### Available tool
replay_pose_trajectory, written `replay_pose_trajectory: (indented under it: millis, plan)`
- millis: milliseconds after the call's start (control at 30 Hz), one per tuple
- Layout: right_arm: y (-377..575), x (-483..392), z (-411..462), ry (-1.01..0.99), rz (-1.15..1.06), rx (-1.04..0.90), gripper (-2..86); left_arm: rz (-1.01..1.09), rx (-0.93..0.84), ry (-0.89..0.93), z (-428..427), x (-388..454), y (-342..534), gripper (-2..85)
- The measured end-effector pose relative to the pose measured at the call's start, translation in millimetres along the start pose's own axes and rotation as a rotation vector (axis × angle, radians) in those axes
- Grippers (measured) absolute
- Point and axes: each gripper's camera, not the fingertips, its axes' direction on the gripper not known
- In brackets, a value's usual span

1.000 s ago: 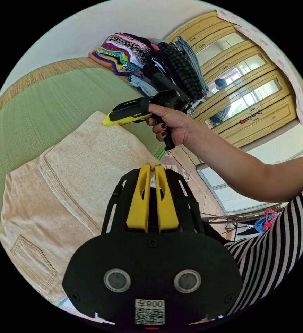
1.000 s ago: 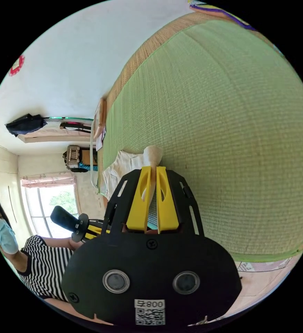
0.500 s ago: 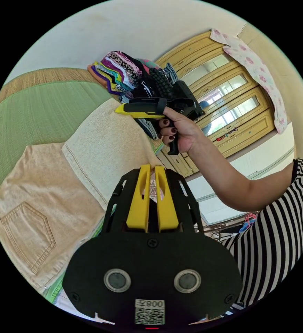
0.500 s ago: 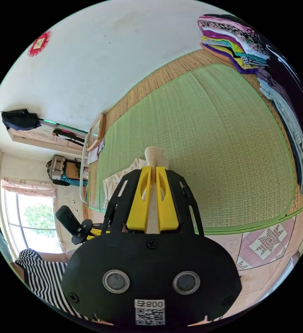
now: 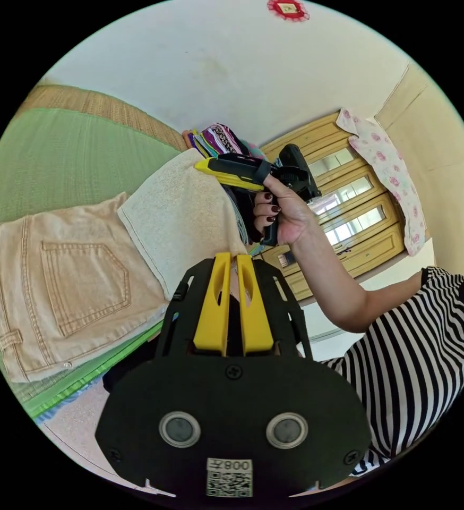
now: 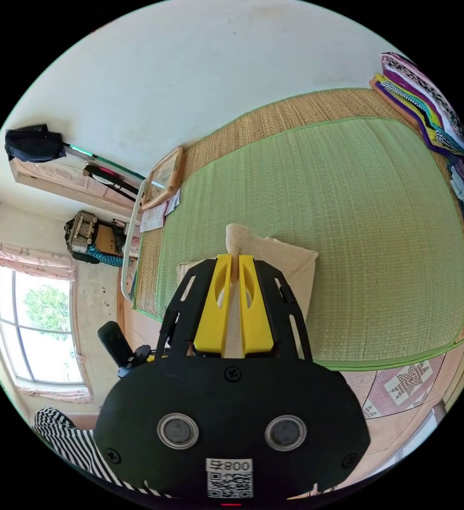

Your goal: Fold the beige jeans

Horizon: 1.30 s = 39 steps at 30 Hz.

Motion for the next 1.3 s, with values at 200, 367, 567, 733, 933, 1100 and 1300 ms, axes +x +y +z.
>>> replay_pose_trajectory:
  millis: [200,367,567,733,933,1100,1300]
  plan:
    - [-10,-59,43,-0.018,-0.055,-0.052,2.0,-0.066,0.107,0.042,-85,-40,29,2.0]
    - [-18,-104,82,-0.028,-0.114,-0.106,2.1,-0.16,0.199,0.044,-151,-77,57,1.8]
    - [-30,-142,136,-0.062,-0.134,-0.188,2.4,-0.265,0.292,0.014,-223,-118,86,1.7]
    - [-41,-169,177,-0.067,-0.165,-0.249,2.8,-0.327,0.313,-0.044,-271,-146,104,1.6]
    - [-53,-177,221,-0.084,-0.172,-0.33,4.3,-0.429,0.313,-0.091,-304,-178,121,1.5]
    - [-63,-180,240,-0.125,-0.2,-0.373,5.6,-0.472,0.325,-0.099,-324,-191,129,1.5]
    - [-73,-177,238,-0.257,-0.264,-0.397,3.0,-0.507,0.336,-0.144,-342,-194,136,1.3]
